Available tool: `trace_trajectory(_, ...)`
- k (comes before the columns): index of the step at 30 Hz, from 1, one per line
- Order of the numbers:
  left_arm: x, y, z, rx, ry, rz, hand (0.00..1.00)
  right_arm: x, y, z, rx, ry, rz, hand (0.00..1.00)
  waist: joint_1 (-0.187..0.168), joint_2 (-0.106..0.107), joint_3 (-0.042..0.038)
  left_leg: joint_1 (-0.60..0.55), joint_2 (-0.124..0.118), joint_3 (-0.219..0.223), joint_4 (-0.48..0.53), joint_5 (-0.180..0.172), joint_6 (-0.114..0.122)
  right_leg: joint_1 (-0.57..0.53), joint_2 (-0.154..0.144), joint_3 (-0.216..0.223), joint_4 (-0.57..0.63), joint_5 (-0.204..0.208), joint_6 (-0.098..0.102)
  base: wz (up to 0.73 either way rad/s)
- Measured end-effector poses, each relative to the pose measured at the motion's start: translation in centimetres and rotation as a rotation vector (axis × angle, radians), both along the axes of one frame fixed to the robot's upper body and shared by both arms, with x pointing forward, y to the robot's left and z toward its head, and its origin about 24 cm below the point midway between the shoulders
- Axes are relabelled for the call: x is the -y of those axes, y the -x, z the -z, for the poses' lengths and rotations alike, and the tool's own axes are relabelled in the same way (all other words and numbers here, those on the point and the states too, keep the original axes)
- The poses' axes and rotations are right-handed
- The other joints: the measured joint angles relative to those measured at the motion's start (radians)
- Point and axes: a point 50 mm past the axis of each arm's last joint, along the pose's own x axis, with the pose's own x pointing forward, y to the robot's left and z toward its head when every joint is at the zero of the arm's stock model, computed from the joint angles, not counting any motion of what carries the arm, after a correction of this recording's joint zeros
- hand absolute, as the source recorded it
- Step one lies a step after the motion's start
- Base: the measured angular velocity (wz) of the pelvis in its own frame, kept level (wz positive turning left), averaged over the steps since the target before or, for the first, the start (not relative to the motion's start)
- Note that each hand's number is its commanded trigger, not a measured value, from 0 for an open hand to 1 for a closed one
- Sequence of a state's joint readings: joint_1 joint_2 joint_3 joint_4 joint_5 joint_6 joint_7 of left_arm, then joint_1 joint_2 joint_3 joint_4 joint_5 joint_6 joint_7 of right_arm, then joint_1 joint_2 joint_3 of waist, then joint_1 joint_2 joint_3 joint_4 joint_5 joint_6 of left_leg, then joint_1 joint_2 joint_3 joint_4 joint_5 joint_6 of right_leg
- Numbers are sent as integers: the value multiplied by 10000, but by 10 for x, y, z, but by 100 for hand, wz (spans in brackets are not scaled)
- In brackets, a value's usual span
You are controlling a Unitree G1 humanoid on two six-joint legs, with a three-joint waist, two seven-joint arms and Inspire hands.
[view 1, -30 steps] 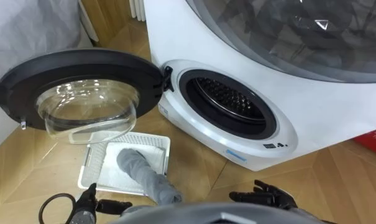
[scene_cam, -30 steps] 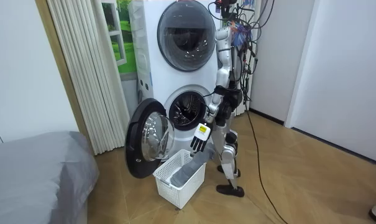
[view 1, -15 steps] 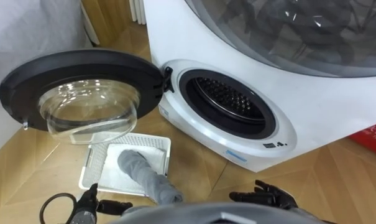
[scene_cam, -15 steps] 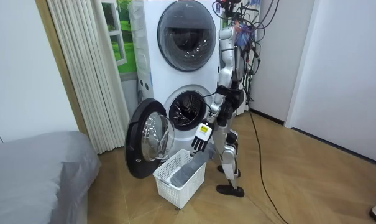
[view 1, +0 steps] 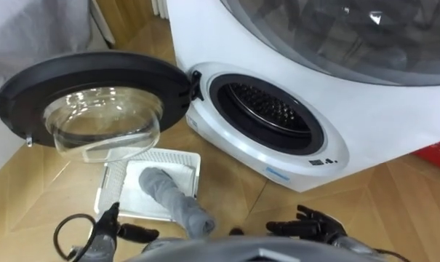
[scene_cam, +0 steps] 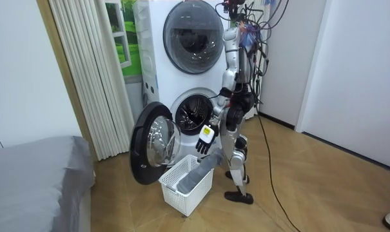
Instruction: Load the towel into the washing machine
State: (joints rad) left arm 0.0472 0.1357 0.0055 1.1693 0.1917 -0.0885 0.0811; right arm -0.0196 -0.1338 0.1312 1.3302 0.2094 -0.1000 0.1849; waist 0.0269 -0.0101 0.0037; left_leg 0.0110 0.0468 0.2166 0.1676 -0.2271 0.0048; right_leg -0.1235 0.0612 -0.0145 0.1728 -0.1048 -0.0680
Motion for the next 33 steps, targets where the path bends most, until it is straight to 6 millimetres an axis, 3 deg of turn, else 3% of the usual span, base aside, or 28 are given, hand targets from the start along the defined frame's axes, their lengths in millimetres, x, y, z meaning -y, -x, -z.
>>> trace_trajectory(7,11,-37,-6,434,-513,1763,0,-7,-35,-7,583,288,-1572,0,-213,41,99,-997,-9,-1,241,27,39,-1025,-33,1,383,71,-17,-3)
trace_trajectory(10,15,-63,-13,932,-732,2273,0,-10,-53,-12,857,426,-2218,0,-235,-25,282,-1504,-42,30,422,39,59,-1653,-56,109,745,75,-23,-11)
trace_trajectory(13,21,-86,-22,1496,-911,2650,0,-12,-65,-15,1135,499,-2432,0,-372,-85,353,-2118,-68,31,693,48,76,-2322,-104,143,1115,75,-23,-4)
trace_trajectory(17,25,-109,-32,2053,-1393,3515,0,-17,-79,-20,1513,714,-2528,0,-585,-180,506,-2953,-54,155,1134,44,79,-3166,-125,210,1470,108,-75,-4)
trace_trajectory(22,35,-133,-44,2584,-1841,4674,0,-21,-103,-30,2150,750,-2696,0,-816,-138,722,-4281,-63,160,1923,8,129,-4443,-201,344,2066,123,-108,-3)
trace_trajectory(33,44,-171,-70,3684,-3877,7145,0,-32,-138,-49,3580,472,-2592,0,-1291,12,884,-7260,114,187,3417,-50,223,-7109,-238,286,2828,456,-180,1)
